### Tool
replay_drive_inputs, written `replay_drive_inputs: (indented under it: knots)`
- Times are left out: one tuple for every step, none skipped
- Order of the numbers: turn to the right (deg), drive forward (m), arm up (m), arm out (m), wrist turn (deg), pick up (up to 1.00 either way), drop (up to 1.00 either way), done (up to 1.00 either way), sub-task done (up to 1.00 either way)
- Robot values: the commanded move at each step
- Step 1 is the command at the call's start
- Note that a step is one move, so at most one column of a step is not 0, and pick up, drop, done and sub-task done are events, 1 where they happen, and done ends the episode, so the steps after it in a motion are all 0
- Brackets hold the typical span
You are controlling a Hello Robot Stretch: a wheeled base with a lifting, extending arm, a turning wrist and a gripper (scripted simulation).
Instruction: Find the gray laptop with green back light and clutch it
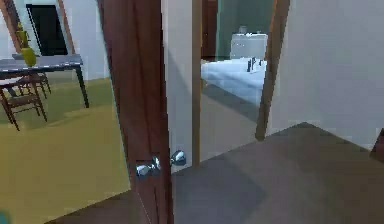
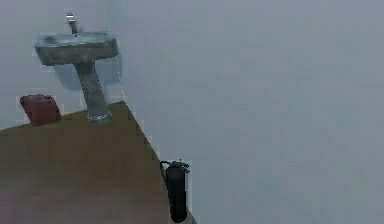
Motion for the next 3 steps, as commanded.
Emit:
replay_drive_inputs:
  knots:
    - [39.0, 0.00, 0.00, 0.00, 0.0, 0.00, 0.00, 0.00, 0.00]
    - [0.0, 0.45, 0.00, 0.00, 0.0, 0.00, 0.00, 0.00, 0.00]
    - [-27.0, 0.00, 0.00, 0.00, 0.0, 0.00, 0.00, 0.00, 0.00]
